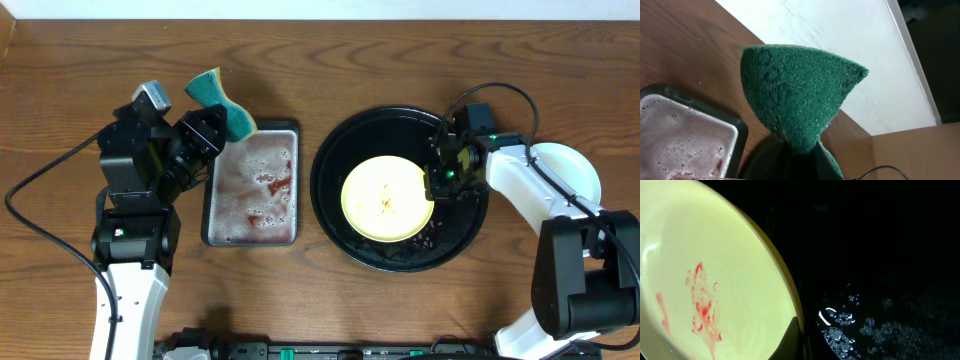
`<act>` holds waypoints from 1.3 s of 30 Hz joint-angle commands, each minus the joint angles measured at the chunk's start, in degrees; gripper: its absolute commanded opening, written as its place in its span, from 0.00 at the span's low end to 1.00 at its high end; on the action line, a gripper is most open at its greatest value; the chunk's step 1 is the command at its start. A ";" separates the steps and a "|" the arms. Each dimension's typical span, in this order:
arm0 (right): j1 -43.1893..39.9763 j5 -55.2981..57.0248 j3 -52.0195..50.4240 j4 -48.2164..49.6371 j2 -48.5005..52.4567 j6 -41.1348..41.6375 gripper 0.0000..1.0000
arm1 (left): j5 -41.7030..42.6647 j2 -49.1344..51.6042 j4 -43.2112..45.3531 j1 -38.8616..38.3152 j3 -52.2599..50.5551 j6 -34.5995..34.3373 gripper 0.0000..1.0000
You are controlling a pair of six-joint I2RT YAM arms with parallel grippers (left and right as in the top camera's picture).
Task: Clean dirty plates on tray and stack at the side
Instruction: 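Grasp and lift the green sponge from the soapy water with the left gripper, then scrub the yellow plate with the sponge in the left gripper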
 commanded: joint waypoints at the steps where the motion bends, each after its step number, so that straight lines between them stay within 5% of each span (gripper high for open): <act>1: 0.31 -0.07 -0.22 0.37 0.70 0.26 0.01 | 1.11 -0.74 0.57 0.31 -0.15 0.33 0.07; 9: 0.31 -0.09 -0.22 0.59 0.70 0.26 0.01 | -3.04 4.87 -4.81 -3.37 -0.15 16.65 0.07; 13: 0.31 -0.09 -0.22 0.42 0.70 0.26 0.01 | -14.23 12.35 -13.03 -7.06 -0.15 18.69 0.07; 17: 0.31 -0.09 -0.22 0.35 0.70 0.26 0.01 | -15.02 19.61 -15.67 -9.94 0.11 22.51 0.07; 28: 0.35 -0.09 -0.22 0.44 0.70 0.26 0.01 | -14.99 27.21 -34.25 -19.52 18.62 32.37 0.07; 39: 0.66 -0.09 -0.46 -0.70 0.70 0.28 0.01 | -14.53 33.42 -21.09 -37.20 19.74 27.91 0.07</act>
